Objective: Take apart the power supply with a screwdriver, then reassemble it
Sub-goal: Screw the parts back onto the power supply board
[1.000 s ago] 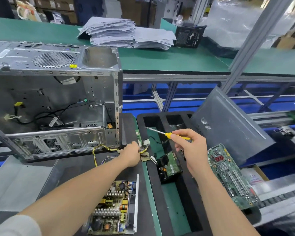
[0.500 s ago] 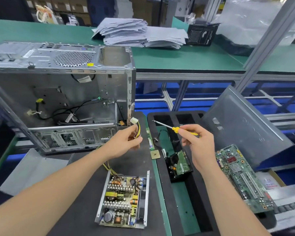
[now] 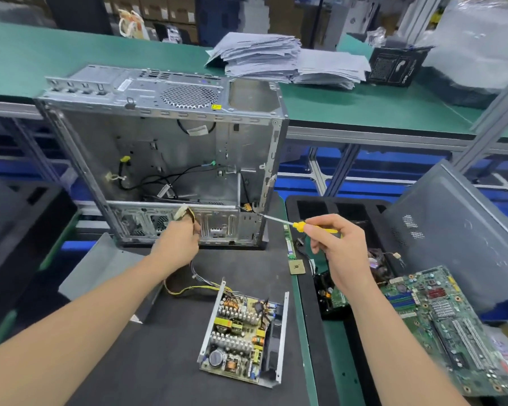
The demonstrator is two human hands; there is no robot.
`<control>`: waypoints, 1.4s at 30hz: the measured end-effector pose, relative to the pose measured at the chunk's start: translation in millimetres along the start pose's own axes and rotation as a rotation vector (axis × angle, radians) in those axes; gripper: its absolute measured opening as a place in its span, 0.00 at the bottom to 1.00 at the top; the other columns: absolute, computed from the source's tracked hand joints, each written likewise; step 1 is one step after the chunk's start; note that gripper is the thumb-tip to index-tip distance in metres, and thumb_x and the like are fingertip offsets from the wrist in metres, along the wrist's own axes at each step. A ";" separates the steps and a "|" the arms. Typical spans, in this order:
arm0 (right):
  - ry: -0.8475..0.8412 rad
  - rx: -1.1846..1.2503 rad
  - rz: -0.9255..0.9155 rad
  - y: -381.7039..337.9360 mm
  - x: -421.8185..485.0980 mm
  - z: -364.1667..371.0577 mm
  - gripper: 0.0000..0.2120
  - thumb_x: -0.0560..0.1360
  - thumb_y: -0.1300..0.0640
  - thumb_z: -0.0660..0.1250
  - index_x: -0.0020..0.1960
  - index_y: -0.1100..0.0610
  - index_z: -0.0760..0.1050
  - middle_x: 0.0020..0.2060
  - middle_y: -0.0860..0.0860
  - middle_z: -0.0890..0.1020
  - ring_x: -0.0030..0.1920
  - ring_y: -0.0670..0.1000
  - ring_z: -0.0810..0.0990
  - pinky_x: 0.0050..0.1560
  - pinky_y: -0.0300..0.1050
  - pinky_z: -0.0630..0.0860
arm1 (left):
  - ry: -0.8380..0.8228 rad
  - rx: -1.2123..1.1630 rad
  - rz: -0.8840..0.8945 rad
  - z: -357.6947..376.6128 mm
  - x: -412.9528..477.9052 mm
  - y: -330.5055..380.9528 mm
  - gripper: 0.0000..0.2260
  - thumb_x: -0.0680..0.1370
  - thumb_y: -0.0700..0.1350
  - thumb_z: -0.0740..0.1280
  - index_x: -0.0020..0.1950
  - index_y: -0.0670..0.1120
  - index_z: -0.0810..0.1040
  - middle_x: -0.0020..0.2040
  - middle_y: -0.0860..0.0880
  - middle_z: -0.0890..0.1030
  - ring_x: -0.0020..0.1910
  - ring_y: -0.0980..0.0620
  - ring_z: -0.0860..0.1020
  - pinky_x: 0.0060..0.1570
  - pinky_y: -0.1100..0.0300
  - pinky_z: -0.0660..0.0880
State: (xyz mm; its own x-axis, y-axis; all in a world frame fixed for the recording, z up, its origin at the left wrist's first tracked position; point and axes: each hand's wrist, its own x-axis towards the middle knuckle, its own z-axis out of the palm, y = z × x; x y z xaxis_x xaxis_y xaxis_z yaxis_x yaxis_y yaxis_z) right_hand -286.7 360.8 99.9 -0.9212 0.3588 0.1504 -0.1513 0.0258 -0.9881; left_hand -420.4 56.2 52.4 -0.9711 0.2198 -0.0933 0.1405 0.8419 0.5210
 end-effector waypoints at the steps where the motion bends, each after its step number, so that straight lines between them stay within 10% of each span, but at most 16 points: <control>1: -0.010 -0.008 0.000 0.1 0.0 3.7 0.08 0.70 0.56 0.79 0.48 0.57 0.87 0.34 0.58 0.82 0.33 0.54 0.77 0.35 0.44 0.76 | 0.013 0.036 -0.054 -0.5 0.7 -5.1 0.09 0.81 0.37 0.64 0.58 0.42 0.81 0.59 0.41 0.83 0.60 0.40 0.81 0.62 0.48 0.77; 9: -0.038 0.007 0.020 0.4 2.4 22.1 0.06 0.71 0.58 0.78 0.48 0.58 0.87 0.33 0.58 0.81 0.33 0.54 0.75 0.34 0.47 0.74 | 0.100 0.265 -0.198 -4.7 4.0 -11.1 0.04 0.77 0.48 0.68 0.50 0.51 0.80 0.51 0.48 0.84 0.58 0.42 0.80 0.53 0.50 0.62; 15: -0.041 -0.006 0.015 1.3 1.3 26.0 0.04 0.73 0.63 0.77 0.48 0.59 0.87 0.33 0.57 0.82 0.32 0.53 0.75 0.33 0.44 0.75 | -0.089 0.467 -0.218 -10.8 1.2 -25.3 0.20 0.80 0.67 0.62 0.48 0.50 0.75 0.59 0.46 0.83 0.63 0.40 0.77 0.63 0.48 0.67; 19: -0.047 -0.025 0.036 1.9 -0.7 30.1 0.03 0.74 0.63 0.77 0.48 0.59 0.87 0.33 0.57 0.82 0.32 0.53 0.75 0.33 0.44 0.75 | 0.031 0.680 -0.036 -22.3 -9.8 -21.3 0.19 0.83 0.60 0.60 0.55 0.47 0.80 0.55 0.45 0.83 0.54 0.42 0.82 0.48 0.53 0.70; 24: -0.042 -0.036 0.067 6.4 -8.1 40.3 0.03 0.74 0.63 0.78 0.48 0.60 0.87 0.33 0.55 0.82 0.31 0.52 0.76 0.33 0.43 0.75 | 0.176 0.615 0.258 -23.9 -30.8 -2.1 0.13 0.81 0.55 0.61 0.42 0.49 0.76 0.44 0.48 0.83 0.45 0.44 0.83 0.41 0.55 0.71; 27: -0.039 -0.063 0.073 10.6 -14.8 45.4 0.08 0.70 0.56 0.79 0.47 0.58 0.87 0.34 0.55 0.83 0.32 0.53 0.77 0.33 0.43 0.76 | -0.116 0.248 0.578 -22.3 -41.8 -4.2 0.15 0.78 0.62 0.66 0.58 0.54 0.80 0.56 0.56 0.82 0.58 0.52 0.80 0.56 0.56 0.75; 31: -0.039 -0.094 0.063 19.3 -27.3 46.0 0.11 0.68 0.51 0.80 0.47 0.56 0.87 0.35 0.57 0.83 0.32 0.53 0.77 0.34 0.44 0.76 | -0.683 0.050 0.656 -7.9 -66.0 -12.3 0.48 0.61 0.75 0.77 0.76 0.67 0.59 0.74 0.68 0.62 0.75 0.57 0.62 0.72 0.56 0.62; 36: -0.047 -0.079 0.074 22.4 -35.8 41.8 0.13 0.67 0.50 0.80 0.47 0.57 0.87 0.32 0.56 0.82 0.31 0.53 0.77 0.33 0.44 0.75 | -0.609 0.223 0.711 11.3 -78.4 -17.9 0.61 0.51 0.80 0.75 0.77 0.63 0.54 0.72 0.66 0.57 0.76 0.47 0.51 0.76 0.40 0.62; 42: -0.071 -0.041 0.106 17.0 -38.0 26.4 0.09 0.69 0.56 0.79 0.47 0.59 0.87 0.33 0.55 0.82 0.32 0.53 0.76 0.33 0.44 0.75 | -0.514 0.273 0.730 11.9 -77.8 -17.2 0.57 0.48 0.85 0.70 0.72 0.63 0.62 0.69 0.69 0.57 0.71 0.53 0.54 0.71 0.45 0.71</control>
State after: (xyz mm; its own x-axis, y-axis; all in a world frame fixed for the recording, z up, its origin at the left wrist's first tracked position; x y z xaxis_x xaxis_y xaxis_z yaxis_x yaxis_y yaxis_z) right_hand -263.7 323.0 78.2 -0.9545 0.2947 0.0451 -0.0380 0.0298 -0.9988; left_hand -345.0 30.5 40.6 -0.4287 0.8764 -0.2195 0.7862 0.4816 0.3872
